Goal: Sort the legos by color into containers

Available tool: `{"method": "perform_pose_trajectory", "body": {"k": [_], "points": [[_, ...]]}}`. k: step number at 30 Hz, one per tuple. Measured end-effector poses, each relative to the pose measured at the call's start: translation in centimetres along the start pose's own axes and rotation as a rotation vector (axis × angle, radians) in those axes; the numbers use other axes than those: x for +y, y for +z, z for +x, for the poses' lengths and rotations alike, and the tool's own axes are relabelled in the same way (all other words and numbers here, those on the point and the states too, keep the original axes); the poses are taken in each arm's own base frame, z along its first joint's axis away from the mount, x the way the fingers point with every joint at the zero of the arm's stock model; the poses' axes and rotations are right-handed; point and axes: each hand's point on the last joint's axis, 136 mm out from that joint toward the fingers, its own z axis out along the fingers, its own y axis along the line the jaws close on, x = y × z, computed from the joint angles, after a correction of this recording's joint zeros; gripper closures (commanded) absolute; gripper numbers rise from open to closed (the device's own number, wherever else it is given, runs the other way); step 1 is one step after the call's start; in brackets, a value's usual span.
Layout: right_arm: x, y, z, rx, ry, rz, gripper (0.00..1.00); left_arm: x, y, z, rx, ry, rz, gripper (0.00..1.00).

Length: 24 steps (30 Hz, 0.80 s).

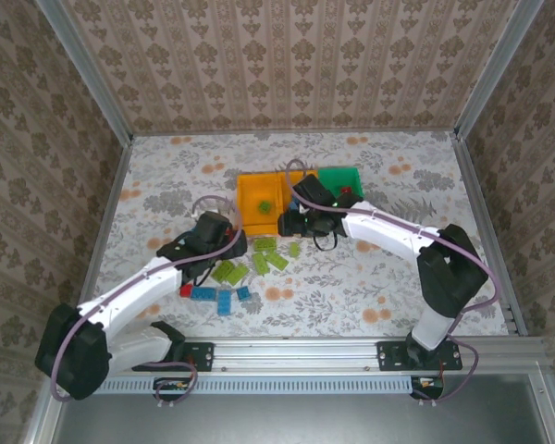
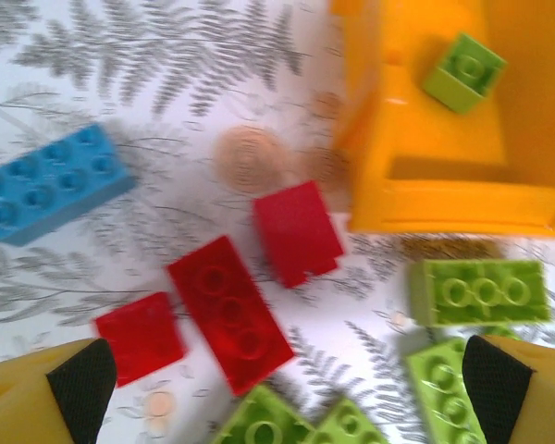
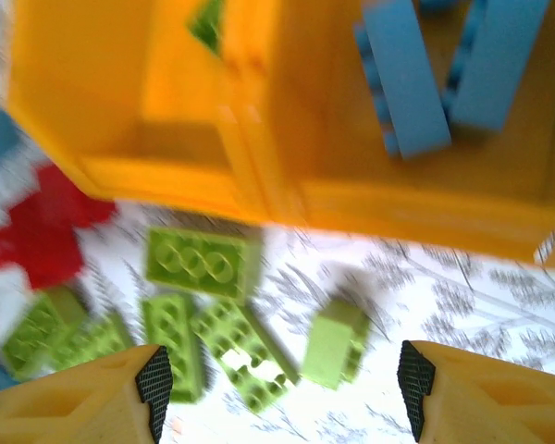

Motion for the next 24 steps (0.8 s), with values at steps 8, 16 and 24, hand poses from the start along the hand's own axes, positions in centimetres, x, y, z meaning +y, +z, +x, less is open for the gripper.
{"method": "perform_pose_trajectory", "body": {"k": [8, 16, 24], "points": [[-1.9, 2.9, 4.6, 0.131, -0.004, 0.101, 0.36, 3.3, -1.6, -0.9, -0.046, -0.085, -0.037, 0.00], [-2.3, 5.6, 4.4, 0.158, -0.017, 0.154, 0.55, 4.8, -1.7, 0.4, -0.027, -0.107, -0.057, 0.00], [-2.2, 6.2, 4.0, 0.154, -0.026, 0.161, 0.85, 6.5, -1.6, -0.1, -0.034, -0.159, -0.093, 0.00]]}}
